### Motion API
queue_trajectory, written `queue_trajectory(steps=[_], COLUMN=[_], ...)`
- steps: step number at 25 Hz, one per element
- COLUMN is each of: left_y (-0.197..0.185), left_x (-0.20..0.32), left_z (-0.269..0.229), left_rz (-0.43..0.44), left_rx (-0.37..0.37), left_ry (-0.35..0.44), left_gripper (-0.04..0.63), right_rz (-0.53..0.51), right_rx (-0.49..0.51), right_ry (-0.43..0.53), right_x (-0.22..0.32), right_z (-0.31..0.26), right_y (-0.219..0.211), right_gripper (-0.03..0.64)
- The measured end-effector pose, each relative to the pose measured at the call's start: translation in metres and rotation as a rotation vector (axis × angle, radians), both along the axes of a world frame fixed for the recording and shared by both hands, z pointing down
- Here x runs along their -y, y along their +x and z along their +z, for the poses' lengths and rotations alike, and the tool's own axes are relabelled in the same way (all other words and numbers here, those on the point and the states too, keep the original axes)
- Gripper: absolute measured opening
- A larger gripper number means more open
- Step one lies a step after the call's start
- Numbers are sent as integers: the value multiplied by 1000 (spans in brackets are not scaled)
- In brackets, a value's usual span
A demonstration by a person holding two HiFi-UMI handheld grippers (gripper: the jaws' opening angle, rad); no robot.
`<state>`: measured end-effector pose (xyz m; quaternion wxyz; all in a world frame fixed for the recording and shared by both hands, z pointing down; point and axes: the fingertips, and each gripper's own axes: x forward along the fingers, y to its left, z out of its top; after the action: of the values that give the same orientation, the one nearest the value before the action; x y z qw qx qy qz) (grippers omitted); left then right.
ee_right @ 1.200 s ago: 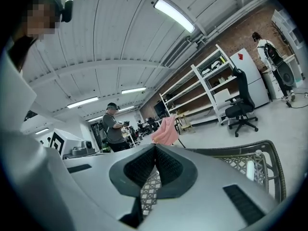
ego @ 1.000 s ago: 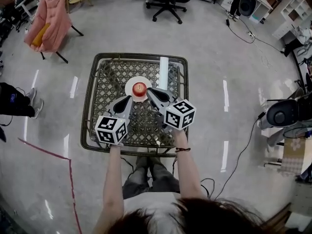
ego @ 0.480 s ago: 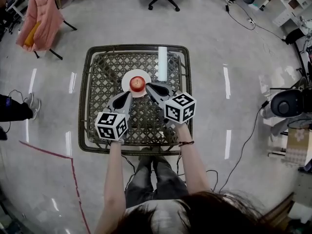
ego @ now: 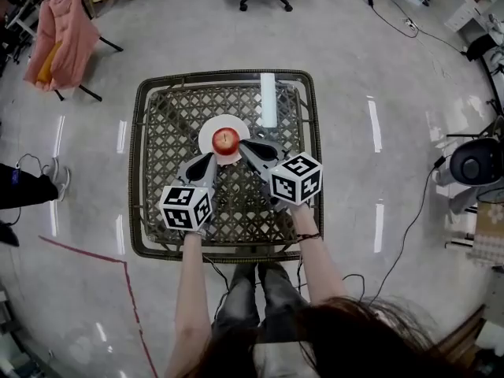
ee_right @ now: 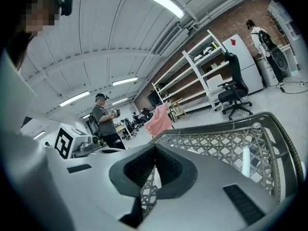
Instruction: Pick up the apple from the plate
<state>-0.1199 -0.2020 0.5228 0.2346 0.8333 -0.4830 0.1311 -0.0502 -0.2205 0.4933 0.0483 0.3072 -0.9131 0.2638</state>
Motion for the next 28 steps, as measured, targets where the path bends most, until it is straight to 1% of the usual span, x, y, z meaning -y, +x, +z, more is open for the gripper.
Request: queue_trajectory(steps=[4, 8, 15, 17, 19, 21, 25, 28], left_y=[-3, 0, 3, 4, 5, 5, 5, 6], left_x=[8, 10, 12, 13, 14, 15, 17, 19], left_z=[13, 23, 36, 38, 39, 41, 43, 43], left_rz=[-2, 17, 45, 46, 47, 48, 54, 68], left_rx=[12, 45, 59, 61, 63, 70, 79, 100], left_ry=[-30, -32, -40, -33, -28, -25, -9, 10], left_gripper=[9, 11, 15, 43, 86, 96, 142, 172], right_rz=[7, 13, 15, 16, 17, 18, 24, 28], right_rx=[1, 4, -1, 0, 1, 2, 5, 4], right_ry=[-12, -25, -32, -34, -34, -36, -35, -33], right_x=[4, 5, 8, 8, 9, 9, 9, 10], right_z=[8, 19, 33, 35, 37, 40, 44, 47], right_y=[0, 3, 6, 6, 7, 7, 9, 12], right_gripper=[9, 9, 9, 9, 9, 9, 9, 9])
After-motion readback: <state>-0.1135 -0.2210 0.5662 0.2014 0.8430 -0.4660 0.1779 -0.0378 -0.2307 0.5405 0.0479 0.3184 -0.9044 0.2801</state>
